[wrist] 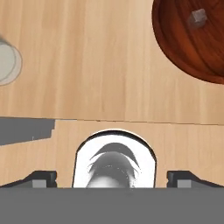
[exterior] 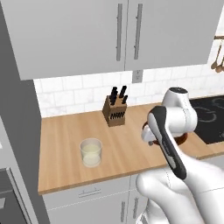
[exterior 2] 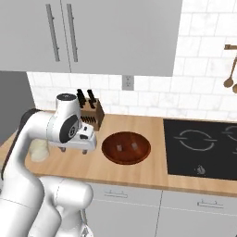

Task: Grab a lemon wedge from the fridge and one ice cube from the ice bowl, and put them in the glass of lemonade.

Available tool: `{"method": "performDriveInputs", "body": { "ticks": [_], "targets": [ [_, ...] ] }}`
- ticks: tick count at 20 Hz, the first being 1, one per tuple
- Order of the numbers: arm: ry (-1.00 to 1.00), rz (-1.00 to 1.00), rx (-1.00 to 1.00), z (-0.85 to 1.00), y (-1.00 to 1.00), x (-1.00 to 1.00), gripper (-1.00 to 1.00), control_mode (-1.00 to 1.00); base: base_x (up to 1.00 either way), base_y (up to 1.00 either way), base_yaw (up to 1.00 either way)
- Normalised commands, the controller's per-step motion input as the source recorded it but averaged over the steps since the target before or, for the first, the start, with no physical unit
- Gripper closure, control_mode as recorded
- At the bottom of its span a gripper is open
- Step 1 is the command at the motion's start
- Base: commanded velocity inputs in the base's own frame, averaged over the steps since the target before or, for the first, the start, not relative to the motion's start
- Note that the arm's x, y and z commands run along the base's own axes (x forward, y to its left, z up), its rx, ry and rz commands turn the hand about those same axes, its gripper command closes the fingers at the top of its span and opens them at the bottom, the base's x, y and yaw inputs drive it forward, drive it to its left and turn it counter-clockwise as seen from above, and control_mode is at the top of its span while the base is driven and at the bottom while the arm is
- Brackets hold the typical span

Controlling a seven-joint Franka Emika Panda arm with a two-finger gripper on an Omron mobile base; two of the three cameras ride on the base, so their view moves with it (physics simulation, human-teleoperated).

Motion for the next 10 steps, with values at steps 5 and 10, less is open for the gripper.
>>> {"method": "performDriveInputs", "body": {
  "ticks": [5,10],
  "targets": [
    [0.00,0.00,0.02,-0.23,-0.99,0.62,-1.00,-1.00,0.00,0.00,0.00],
    [0.00,0.00,0.05,-0.09,-0.97,0.52,-1.00,-1.00,0.00,0.00,0.00]
  ]
}}
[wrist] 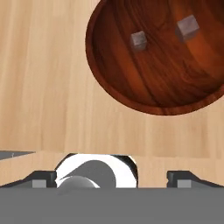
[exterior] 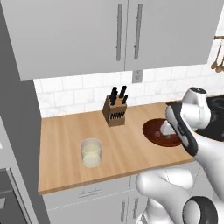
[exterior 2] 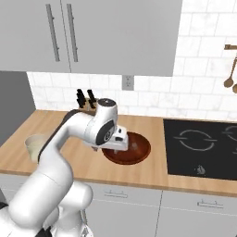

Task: Grab a lemon wedge from the fridge and one ice cube from the ice bowl, and put them in the glass of lemonade.

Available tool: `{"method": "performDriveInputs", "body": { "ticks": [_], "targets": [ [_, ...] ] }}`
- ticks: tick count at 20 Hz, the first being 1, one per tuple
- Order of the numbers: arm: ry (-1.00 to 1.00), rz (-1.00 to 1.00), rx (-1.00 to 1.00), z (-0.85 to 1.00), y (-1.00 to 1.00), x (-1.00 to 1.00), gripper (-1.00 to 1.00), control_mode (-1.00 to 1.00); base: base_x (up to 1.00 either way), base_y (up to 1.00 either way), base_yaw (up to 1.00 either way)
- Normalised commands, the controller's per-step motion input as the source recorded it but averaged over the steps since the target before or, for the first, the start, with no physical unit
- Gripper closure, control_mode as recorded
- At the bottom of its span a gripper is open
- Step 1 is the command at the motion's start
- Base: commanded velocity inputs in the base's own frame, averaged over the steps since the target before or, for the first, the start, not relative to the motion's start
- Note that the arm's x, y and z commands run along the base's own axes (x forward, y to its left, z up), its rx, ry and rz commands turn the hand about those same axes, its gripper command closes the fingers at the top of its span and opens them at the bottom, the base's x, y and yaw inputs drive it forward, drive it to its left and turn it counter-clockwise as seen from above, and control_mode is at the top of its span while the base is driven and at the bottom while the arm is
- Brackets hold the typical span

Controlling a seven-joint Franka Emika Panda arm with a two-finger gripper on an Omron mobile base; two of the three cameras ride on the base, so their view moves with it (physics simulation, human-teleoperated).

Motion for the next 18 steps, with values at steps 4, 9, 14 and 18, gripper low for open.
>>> {"method": "performDriveInputs", "body": {
  "ticks": [4,9,14,18],
  "targets": [
    [0.00,0.00,0.04,-0.02,-0.66,0.37,-1.00,-1.00,0.00,0.00,0.00],
    [0.00,0.00,0.00,-0.06,-0.29,0.49,-1.00,-1.00,0.00,0.00,0.00],
    [0.00,0.00,-0.03,-0.28,-0.02,0.43,-1.00,-1.00,0.00,0.00,0.00],
    [0.00,-0.01,-0.03,-0.37,-0.01,0.42,-1.00,-1.00,0.00,0.00,0.00]
  ]
}}
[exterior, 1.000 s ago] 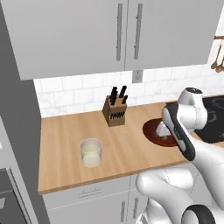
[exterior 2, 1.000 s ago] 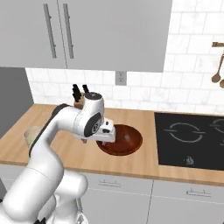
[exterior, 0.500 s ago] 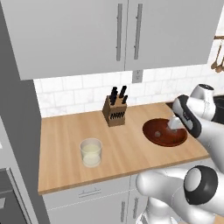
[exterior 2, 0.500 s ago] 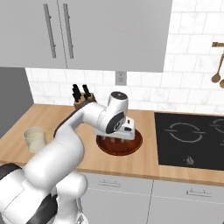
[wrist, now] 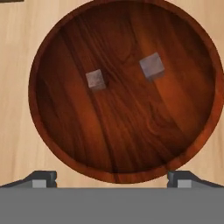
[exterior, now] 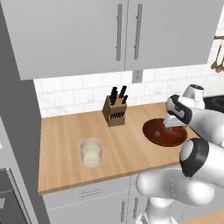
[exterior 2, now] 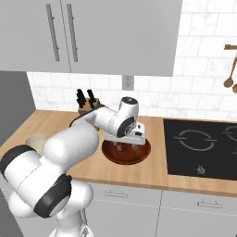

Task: Grab a lemon wedge from the fridge and one ice cube from the ice bowl, and put them in the glass of lemonade.

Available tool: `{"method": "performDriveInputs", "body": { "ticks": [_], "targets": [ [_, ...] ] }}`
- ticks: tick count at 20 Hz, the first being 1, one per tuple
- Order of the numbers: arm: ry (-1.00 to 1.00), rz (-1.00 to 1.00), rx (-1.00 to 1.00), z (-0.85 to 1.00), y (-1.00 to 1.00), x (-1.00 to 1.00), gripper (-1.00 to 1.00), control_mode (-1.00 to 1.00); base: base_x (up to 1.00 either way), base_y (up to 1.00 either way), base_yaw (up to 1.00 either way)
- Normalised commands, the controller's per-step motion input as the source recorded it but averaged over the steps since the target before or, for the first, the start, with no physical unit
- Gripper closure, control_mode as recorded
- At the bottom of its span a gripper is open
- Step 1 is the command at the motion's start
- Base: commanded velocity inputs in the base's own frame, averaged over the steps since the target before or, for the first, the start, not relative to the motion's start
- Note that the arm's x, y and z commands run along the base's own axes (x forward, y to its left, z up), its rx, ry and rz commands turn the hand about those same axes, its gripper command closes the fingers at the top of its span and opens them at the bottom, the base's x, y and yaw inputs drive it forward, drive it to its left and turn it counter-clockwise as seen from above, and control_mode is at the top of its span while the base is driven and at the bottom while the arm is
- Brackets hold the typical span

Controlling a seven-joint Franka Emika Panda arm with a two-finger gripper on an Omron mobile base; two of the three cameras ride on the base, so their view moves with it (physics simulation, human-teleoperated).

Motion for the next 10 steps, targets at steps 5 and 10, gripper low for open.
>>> {"method": "performDriveInputs", "body": {
  "ticks": [5,10],
  "targets": [
    [0.00,-0.01,-0.05,-0.15,-0.15,0.07,-1.00,-1.00,0.00,0.00,0.00],
    [0.00,0.01,-0.11,-0.08,-0.13,0.00,-1.00,-1.00,0.00,0.00,0.00]
  ]
}}
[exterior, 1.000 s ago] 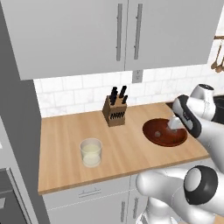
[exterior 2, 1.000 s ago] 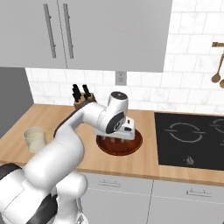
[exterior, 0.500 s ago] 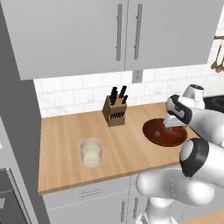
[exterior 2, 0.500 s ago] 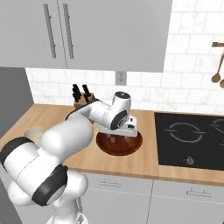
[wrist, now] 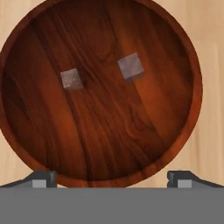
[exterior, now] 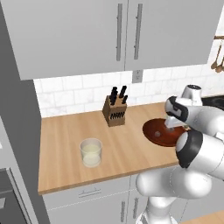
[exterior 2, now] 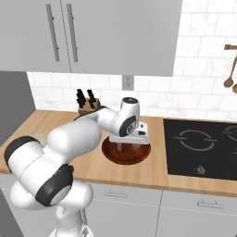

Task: Grab a lemon wedge from the fridge and one ice cube from the ice bowl, and put them in the glass of lemonade.

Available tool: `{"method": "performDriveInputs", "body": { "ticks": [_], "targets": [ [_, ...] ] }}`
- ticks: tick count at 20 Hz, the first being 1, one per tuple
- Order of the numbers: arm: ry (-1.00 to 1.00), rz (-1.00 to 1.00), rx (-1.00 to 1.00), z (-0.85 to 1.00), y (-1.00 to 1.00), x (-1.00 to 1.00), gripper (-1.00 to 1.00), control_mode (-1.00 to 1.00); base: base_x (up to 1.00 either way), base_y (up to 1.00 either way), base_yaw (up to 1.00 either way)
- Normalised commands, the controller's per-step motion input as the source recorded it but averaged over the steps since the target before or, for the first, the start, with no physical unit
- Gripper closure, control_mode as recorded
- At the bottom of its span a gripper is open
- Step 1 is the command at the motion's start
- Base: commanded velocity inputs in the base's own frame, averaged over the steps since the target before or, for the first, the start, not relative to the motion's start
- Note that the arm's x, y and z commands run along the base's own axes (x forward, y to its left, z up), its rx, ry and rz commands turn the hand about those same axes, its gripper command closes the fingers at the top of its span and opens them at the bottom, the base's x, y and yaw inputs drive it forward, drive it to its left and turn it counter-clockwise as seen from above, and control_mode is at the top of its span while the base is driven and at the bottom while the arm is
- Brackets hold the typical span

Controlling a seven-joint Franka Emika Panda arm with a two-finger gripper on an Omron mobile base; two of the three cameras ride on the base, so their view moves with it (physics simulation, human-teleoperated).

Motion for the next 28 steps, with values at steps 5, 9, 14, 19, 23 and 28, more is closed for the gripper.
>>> {"method": "performDriveInputs", "body": {
  "ticks": [5,9,14,19,23,28],
  "targets": [
    [0.00,0.12,-0.14,-0.08,0.00,0.00,-1.00,-1.00,0.00,0.00,0.00],
    [0.00,0.20,-0.08,-0.01,0.00,0.00,-1.00,-1.00,0.00,0.00,0.00],
    [0.00,0.21,-0.07,-0.05,0.00,0.02,-1.00,-1.00,0.00,0.00,0.00],
    [0.00,0.05,-0.08,-0.21,0.08,0.27,-1.00,-1.00,0.00,0.00,0.00],
    [0.00,0.00,-0.02,-0.19,0.07,0.44,-1.00,-1.00,0.00,0.00,0.00],
    [0.00,0.00,-0.01,-0.25,0.00,0.33,-1.00,-1.00,0.00,0.00,0.00]
  ]
}}
